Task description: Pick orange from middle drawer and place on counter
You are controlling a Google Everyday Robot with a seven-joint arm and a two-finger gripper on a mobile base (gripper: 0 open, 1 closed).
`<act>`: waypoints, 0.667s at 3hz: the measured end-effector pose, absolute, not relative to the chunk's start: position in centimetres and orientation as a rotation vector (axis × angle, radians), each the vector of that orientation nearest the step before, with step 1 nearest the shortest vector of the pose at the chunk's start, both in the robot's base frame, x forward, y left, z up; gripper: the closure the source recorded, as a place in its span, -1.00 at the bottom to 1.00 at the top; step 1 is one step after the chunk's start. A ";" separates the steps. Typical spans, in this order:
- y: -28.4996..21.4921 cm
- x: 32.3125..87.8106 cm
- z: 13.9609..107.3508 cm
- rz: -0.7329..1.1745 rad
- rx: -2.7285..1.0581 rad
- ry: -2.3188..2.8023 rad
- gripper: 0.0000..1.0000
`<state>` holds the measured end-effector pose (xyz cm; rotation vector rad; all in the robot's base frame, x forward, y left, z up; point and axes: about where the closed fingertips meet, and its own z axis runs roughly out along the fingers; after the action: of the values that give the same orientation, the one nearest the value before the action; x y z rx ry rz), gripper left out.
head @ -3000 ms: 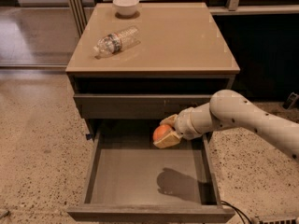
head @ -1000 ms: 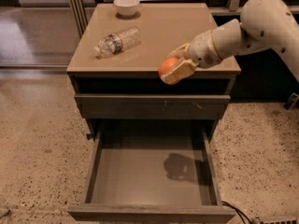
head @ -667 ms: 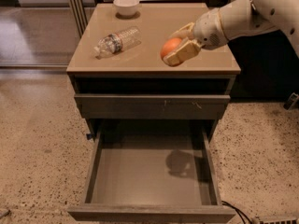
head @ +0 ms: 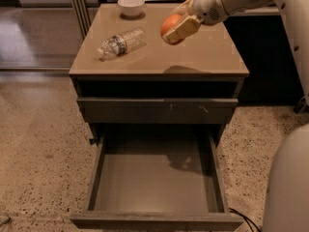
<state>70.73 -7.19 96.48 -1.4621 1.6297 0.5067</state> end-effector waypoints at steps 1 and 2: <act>-4.8 74.4 94.8 0.405 -1.522 1.671 1.00; -2.6 76.2 91.4 0.343 -1.633 1.712 1.00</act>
Offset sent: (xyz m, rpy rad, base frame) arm 0.0856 0.0661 -0.0822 -0.3696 0.0096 0.0546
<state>76.25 -2.56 91.42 -1.6332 1.7118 0.3427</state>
